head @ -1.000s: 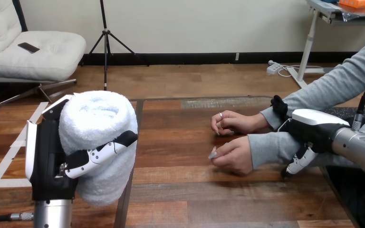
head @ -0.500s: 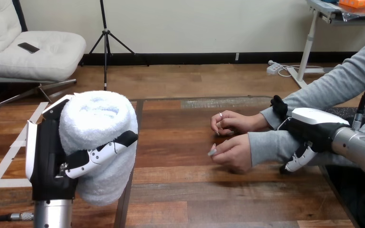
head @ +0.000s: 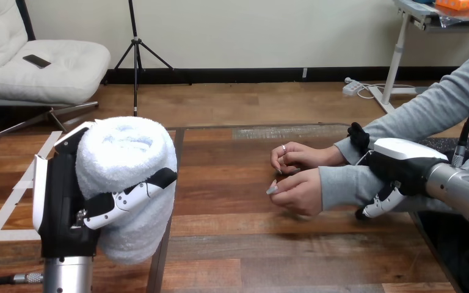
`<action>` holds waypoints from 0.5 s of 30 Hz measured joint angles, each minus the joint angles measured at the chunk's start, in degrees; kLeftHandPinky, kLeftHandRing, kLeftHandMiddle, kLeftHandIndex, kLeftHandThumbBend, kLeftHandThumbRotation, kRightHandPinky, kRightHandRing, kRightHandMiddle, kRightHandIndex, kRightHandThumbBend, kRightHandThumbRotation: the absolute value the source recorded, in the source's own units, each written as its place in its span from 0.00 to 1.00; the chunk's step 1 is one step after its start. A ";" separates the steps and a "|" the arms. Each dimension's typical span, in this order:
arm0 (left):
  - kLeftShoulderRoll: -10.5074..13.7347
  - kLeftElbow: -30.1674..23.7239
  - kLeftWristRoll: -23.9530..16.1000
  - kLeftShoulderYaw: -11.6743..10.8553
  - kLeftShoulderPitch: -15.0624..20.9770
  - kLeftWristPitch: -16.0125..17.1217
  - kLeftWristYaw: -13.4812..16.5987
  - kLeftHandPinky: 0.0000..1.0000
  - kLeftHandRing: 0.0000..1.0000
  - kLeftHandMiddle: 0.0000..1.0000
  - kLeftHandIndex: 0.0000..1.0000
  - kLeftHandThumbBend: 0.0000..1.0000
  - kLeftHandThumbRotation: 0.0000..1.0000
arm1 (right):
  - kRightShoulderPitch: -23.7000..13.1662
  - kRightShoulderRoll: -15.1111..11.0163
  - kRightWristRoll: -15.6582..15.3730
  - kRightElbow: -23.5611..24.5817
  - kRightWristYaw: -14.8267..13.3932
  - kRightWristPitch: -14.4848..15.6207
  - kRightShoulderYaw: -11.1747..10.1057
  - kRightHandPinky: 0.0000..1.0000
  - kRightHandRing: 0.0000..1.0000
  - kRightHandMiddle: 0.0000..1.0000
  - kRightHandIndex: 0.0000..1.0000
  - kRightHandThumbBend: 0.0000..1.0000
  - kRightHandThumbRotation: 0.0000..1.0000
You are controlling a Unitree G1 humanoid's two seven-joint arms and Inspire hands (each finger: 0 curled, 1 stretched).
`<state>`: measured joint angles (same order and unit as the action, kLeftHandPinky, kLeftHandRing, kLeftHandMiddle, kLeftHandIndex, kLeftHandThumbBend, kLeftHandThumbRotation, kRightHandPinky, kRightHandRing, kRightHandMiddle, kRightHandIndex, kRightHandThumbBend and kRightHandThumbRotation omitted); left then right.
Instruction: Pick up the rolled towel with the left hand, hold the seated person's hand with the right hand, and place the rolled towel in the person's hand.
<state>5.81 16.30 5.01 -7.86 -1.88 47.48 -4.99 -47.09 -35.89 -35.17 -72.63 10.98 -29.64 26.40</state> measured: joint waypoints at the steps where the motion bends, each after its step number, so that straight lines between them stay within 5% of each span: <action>1: 0.00 0.00 0.00 0.00 0.00 0.00 0.00 0.27 0.31 0.38 0.42 0.63 0.00 | 0.00 0.00 0.00 0.00 -0.06 -0.05 0.00 0.39 0.43 0.48 0.50 0.60 0.16; 15: 0.00 0.00 0.04 0.00 0.00 0.00 -0.02 0.27 0.31 0.38 0.42 0.63 0.00 | 0.00 -0.01 0.02 0.00 -1.25 -1.24 0.00 0.37 0.41 0.45 0.46 0.59 0.12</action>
<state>5.81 16.30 5.05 -7.86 -1.88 47.48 -5.02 -47.09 -35.90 -35.16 -72.63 9.74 -30.89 26.39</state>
